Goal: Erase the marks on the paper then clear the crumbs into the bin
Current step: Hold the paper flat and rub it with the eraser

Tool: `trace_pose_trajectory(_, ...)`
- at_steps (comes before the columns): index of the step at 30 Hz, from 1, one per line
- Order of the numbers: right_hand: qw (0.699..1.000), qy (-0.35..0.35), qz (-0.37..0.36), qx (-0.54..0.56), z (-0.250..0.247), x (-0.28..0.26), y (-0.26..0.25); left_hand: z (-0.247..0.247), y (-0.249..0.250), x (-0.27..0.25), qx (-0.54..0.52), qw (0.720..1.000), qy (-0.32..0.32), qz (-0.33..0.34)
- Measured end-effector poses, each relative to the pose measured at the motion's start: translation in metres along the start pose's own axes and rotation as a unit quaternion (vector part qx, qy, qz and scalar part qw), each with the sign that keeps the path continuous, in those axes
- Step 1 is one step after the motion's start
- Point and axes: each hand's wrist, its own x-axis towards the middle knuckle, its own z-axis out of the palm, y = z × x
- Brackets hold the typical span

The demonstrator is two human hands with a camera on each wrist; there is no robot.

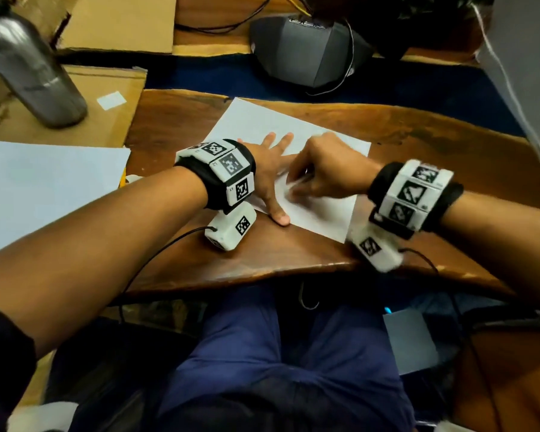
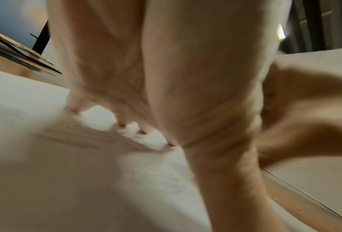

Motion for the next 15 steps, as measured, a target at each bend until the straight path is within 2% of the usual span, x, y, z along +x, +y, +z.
trace_pose_trajectory(3, 0.998, 0.048, 0.028, 0.001, -0.005, 0.008, 0.009, 0.000, -0.001, -0.002, 0.005, 1.000, 0.000, -0.007)
trace_pose_trajectory(6, 0.999, 0.016, -0.032, 0.002, 0.010, -0.003, -0.012, -0.001, 0.000, -0.006, -0.012, 1.000, 0.005, -0.006)
trace_pose_trajectory(7, 1.000, 0.007, -0.030, 0.006, 0.010, -0.004, -0.012, -0.002, 0.000, -0.005, -0.008, 1.000, 0.005, -0.003)
trace_pose_trajectory(11, 0.996, 0.060, 0.056, -0.028, -0.012, 0.008, 0.018, 0.001, -0.003, -0.001, 0.017, 1.000, 0.006, -0.003)
trace_pose_trajectory(15, 0.991, 0.087, 0.097, -0.004, -0.018, -0.003, 0.036, 0.001, -0.006, 0.000, 0.018, 1.000, 0.005, 0.006)
